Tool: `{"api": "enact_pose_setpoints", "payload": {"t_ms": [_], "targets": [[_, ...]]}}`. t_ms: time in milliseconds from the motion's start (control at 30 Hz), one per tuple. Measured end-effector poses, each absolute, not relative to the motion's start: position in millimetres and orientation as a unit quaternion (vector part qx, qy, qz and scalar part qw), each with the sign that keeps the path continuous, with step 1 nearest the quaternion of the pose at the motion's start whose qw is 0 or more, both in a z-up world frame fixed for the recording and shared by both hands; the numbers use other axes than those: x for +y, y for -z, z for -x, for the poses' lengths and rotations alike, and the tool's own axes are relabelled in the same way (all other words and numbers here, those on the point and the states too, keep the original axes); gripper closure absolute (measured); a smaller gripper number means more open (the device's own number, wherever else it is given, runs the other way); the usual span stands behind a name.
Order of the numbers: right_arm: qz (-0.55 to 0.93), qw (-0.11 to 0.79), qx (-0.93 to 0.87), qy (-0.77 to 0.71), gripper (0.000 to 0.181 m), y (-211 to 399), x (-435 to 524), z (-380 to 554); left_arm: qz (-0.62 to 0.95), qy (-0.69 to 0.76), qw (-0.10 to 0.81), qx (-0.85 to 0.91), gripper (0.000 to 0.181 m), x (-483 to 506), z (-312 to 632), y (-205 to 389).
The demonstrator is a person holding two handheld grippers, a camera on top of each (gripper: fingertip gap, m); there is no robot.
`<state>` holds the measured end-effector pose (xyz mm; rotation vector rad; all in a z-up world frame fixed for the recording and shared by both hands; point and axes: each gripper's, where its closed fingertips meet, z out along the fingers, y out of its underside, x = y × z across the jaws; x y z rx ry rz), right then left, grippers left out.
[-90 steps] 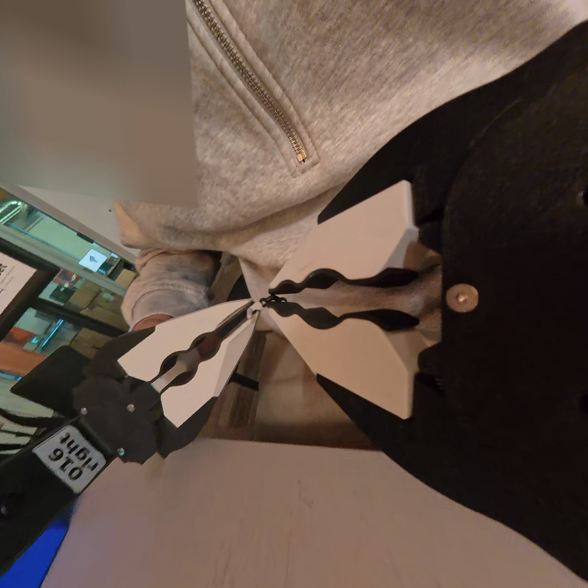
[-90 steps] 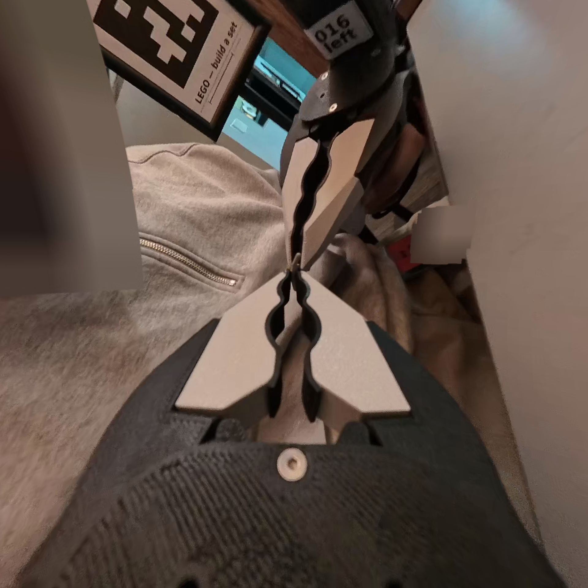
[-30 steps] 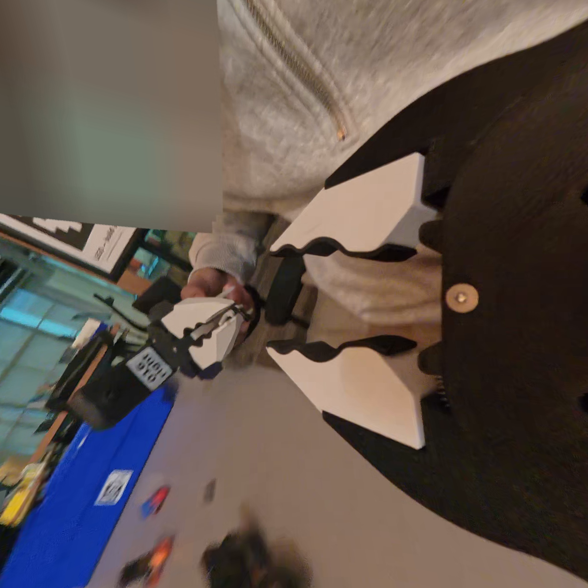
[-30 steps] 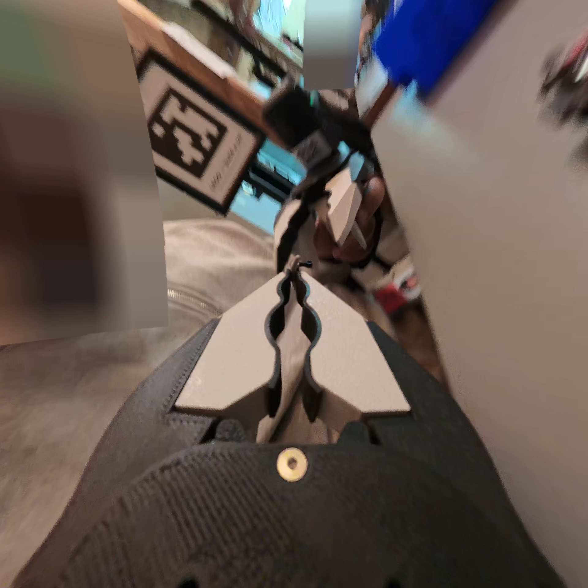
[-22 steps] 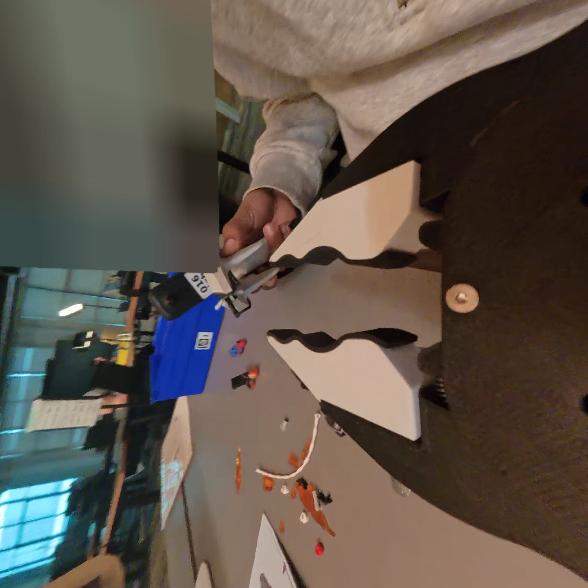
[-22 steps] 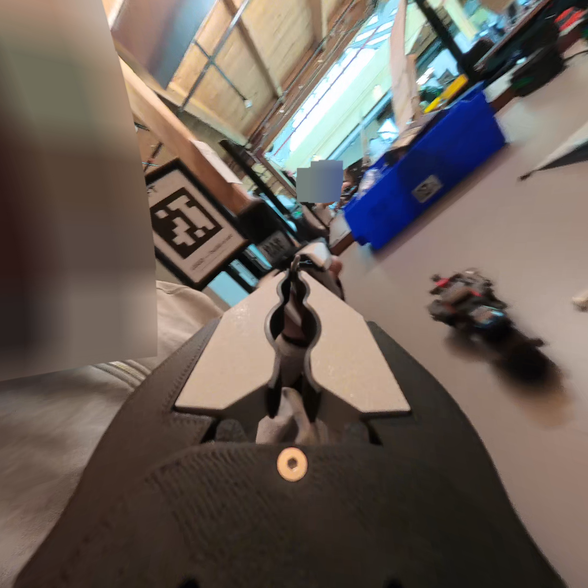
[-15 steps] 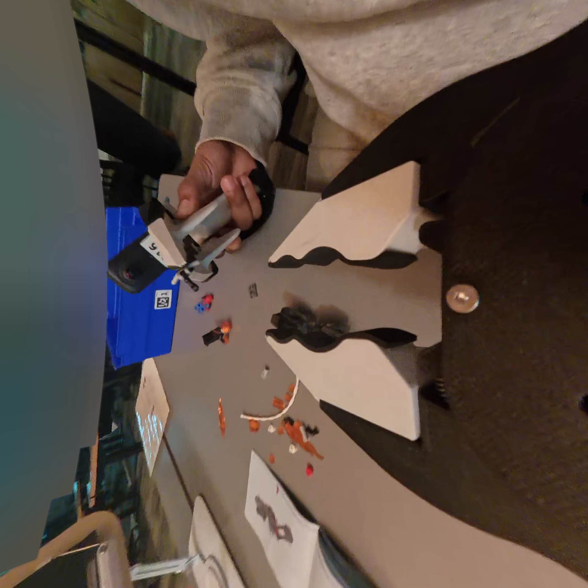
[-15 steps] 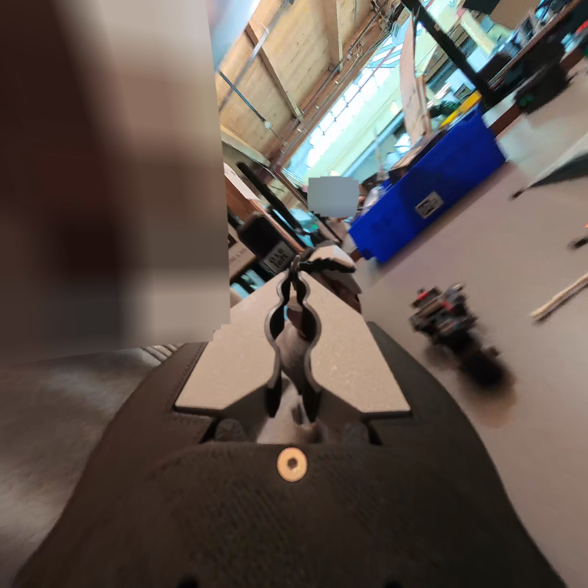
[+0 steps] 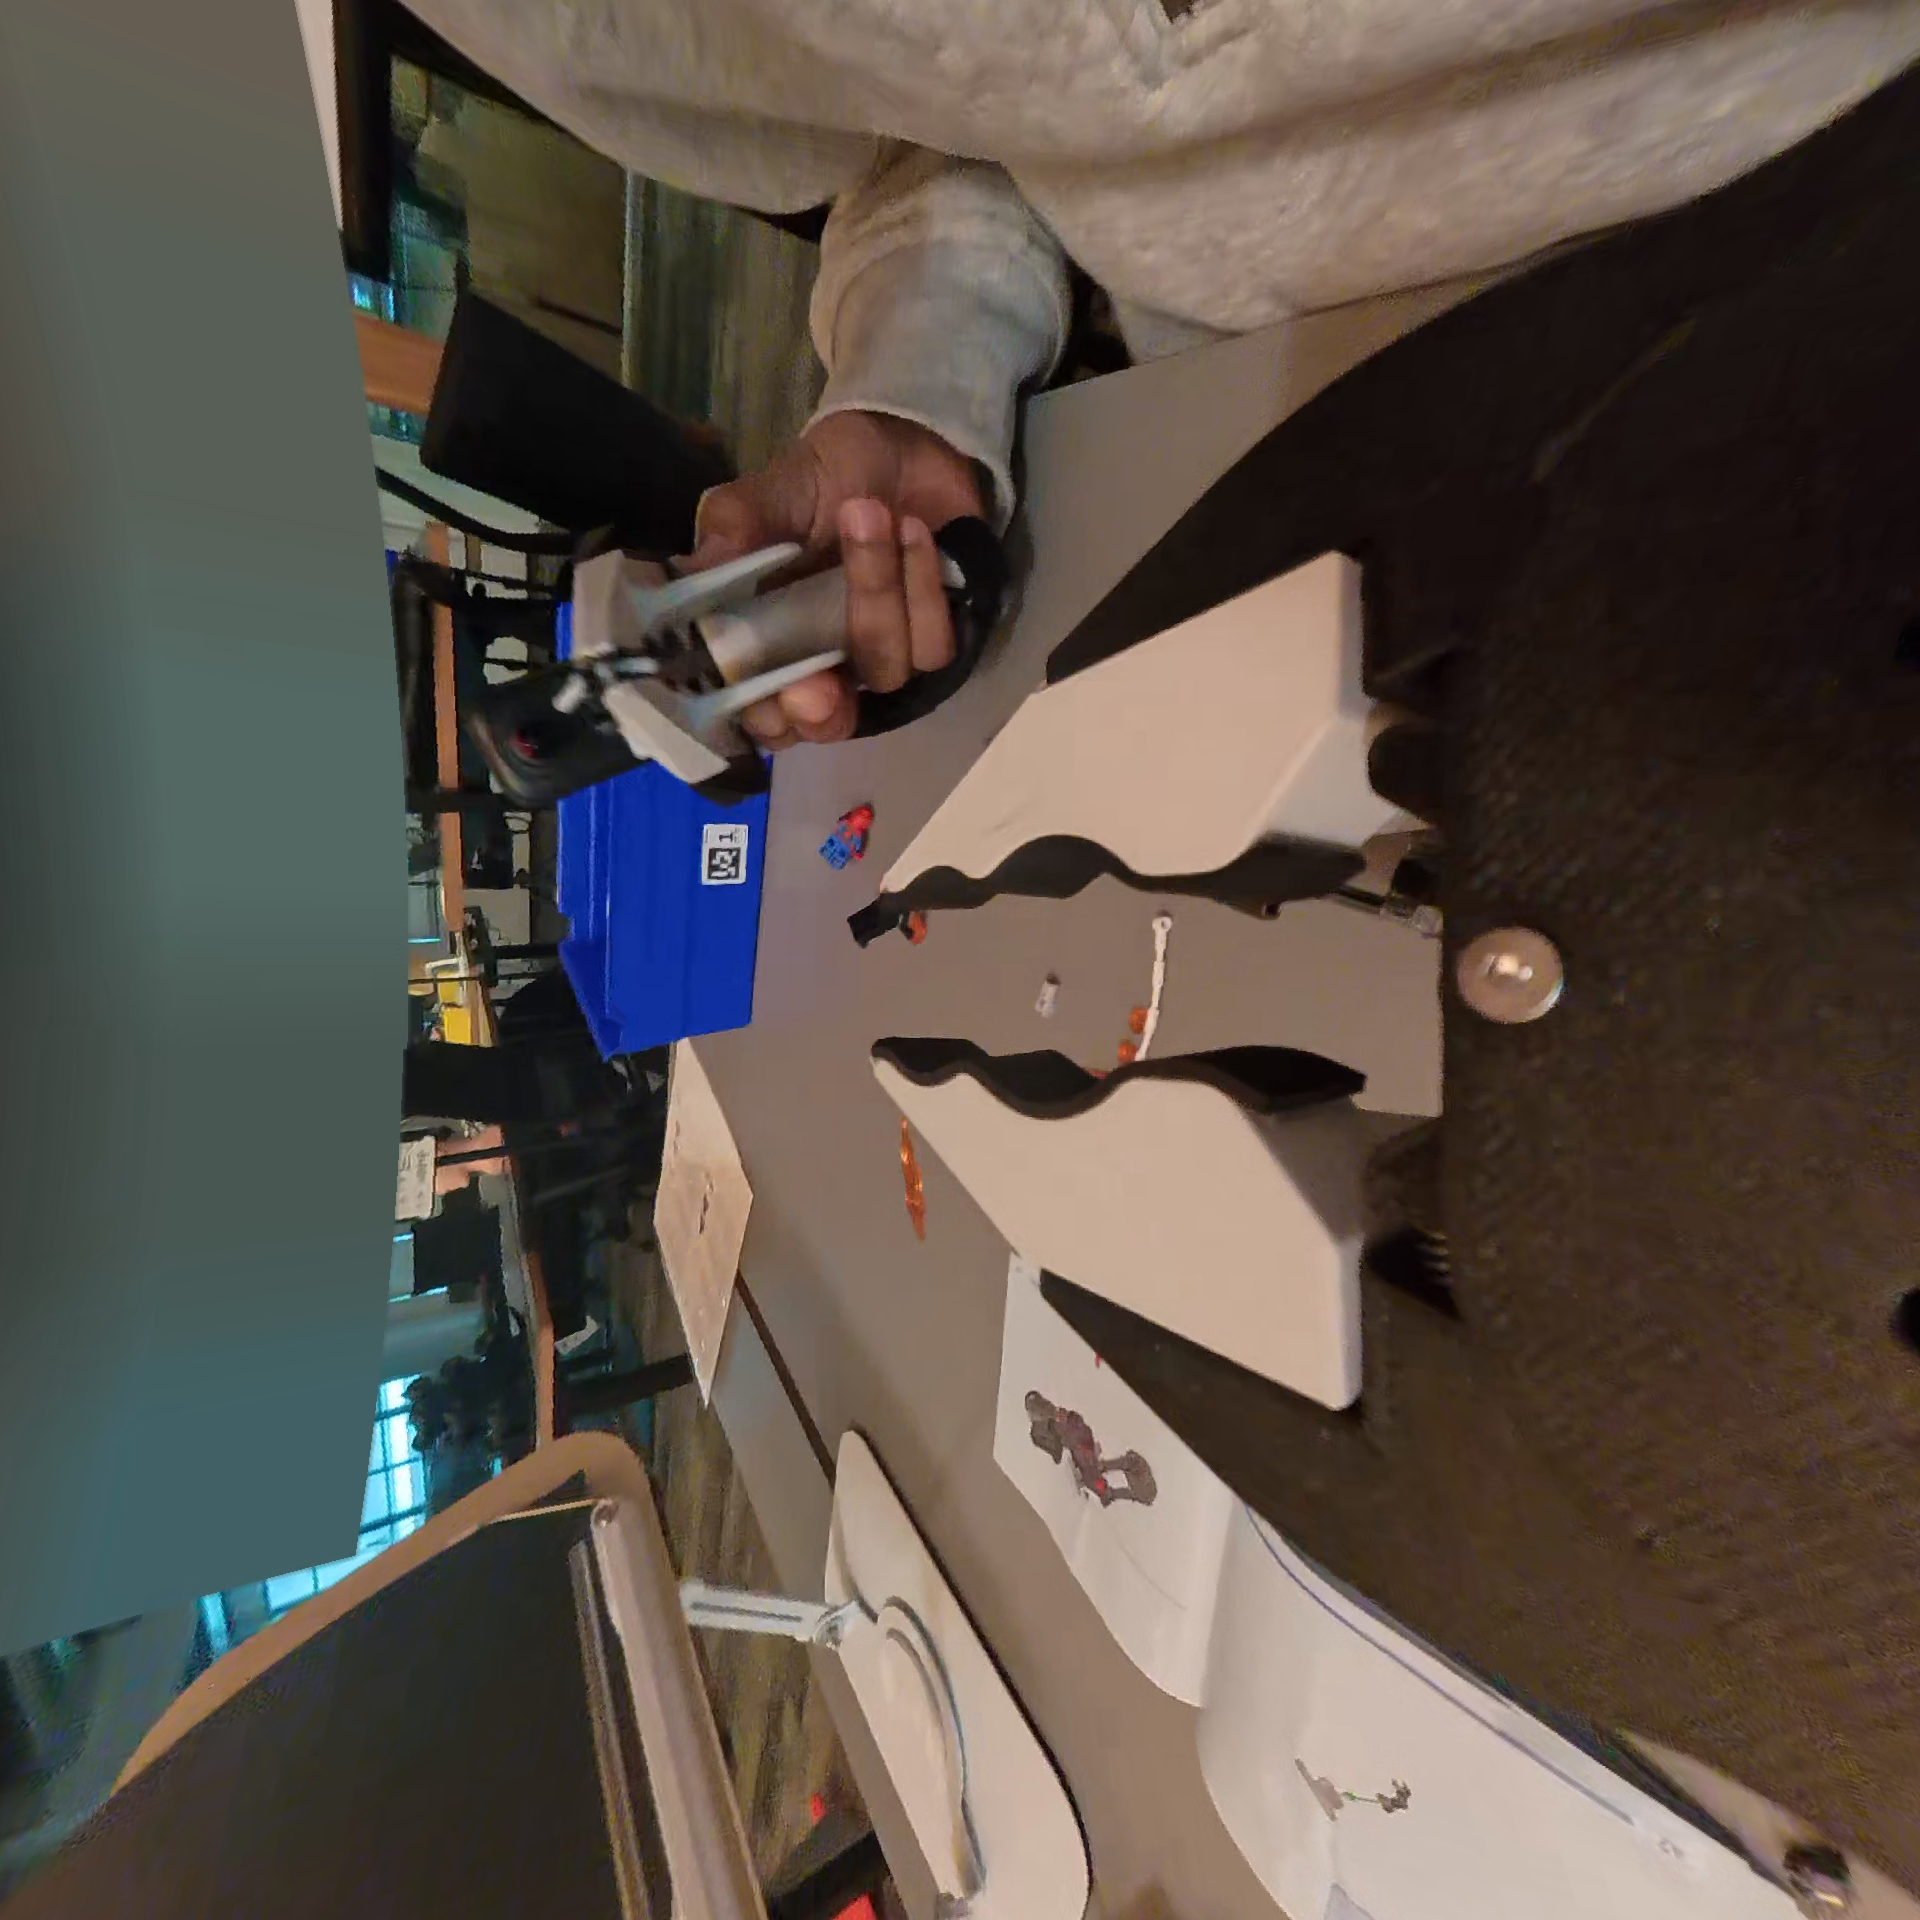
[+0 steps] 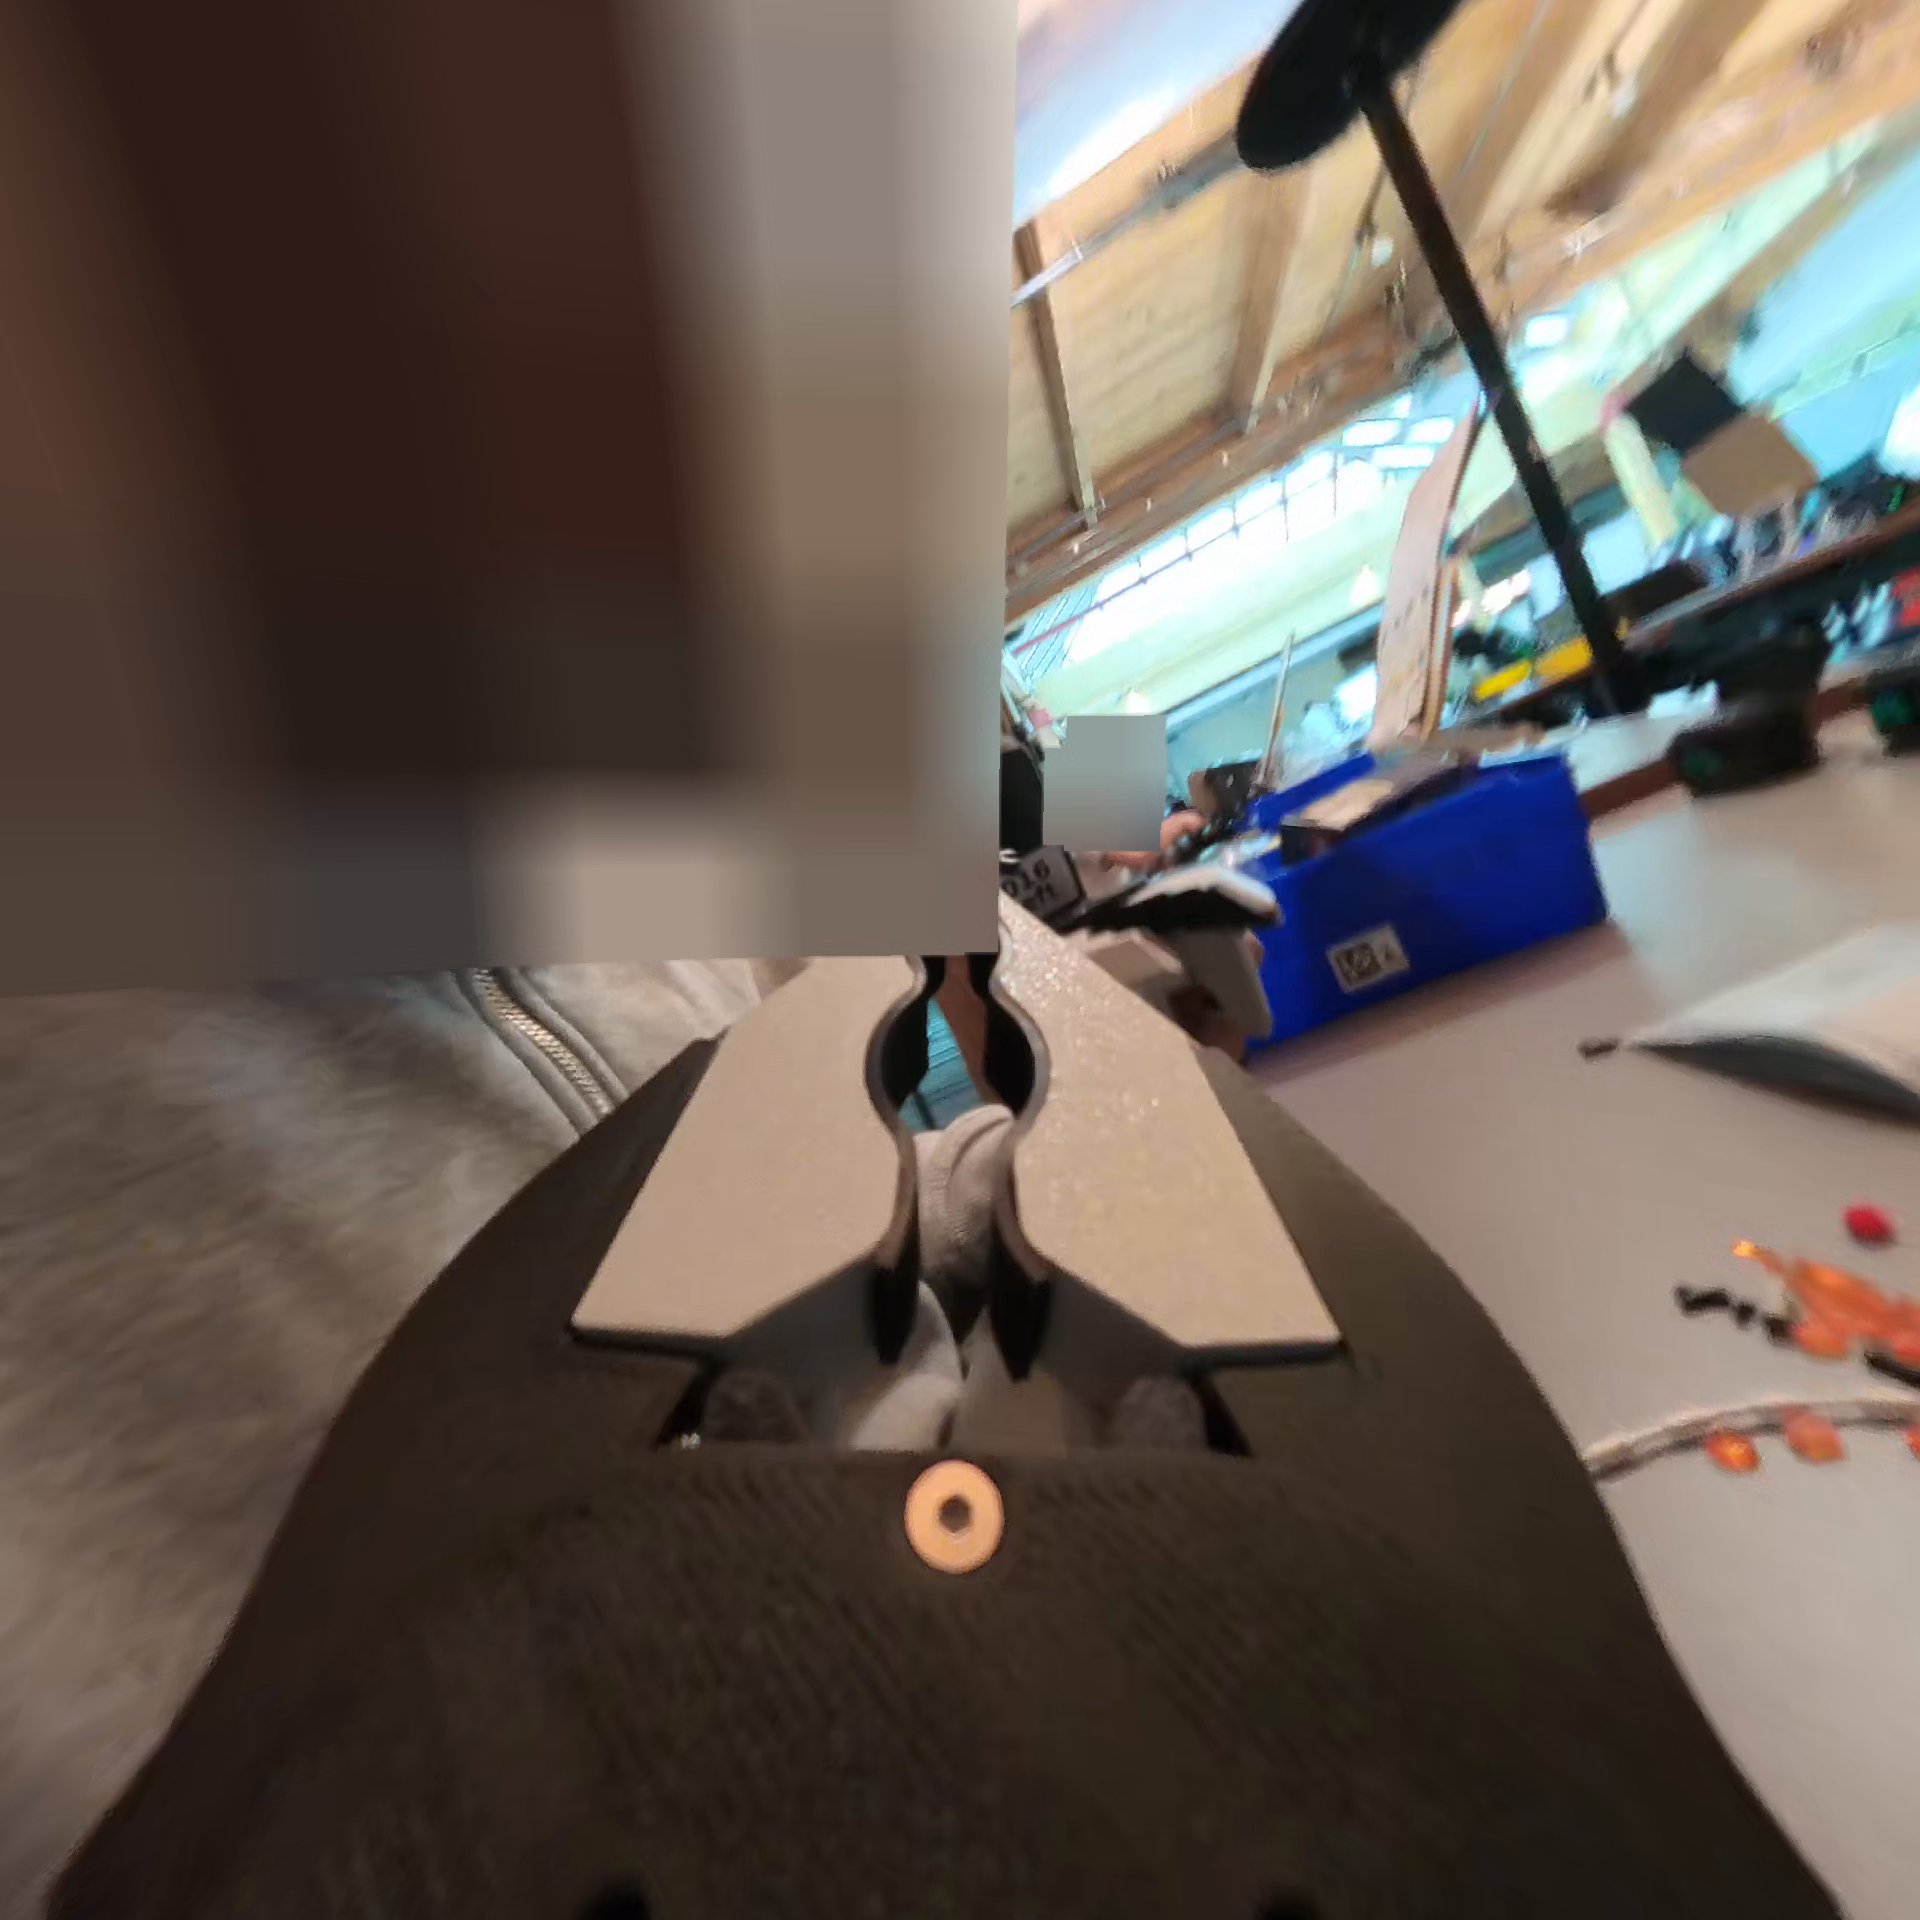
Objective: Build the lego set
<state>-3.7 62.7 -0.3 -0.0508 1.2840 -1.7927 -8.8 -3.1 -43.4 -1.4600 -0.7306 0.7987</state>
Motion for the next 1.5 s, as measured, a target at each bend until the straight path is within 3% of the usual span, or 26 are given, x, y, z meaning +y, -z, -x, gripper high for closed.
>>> {"api": "enact_pose_setpoints", "payload": {"t_ms": [667, 1500], "targets": [[-0.093, 0.470, 0.569, 0.668, 0.181, 45, 49, 9, 0.660, -0.317, 0.617, -0.288, 0.162, 16, -1, 53], [-0.117, 0.479, 0.561, 0.665, 0.181, 48, 51, 18, 0.555, -0.272, 0.704, -0.349, 0.161, -24, -4, 30]]}}
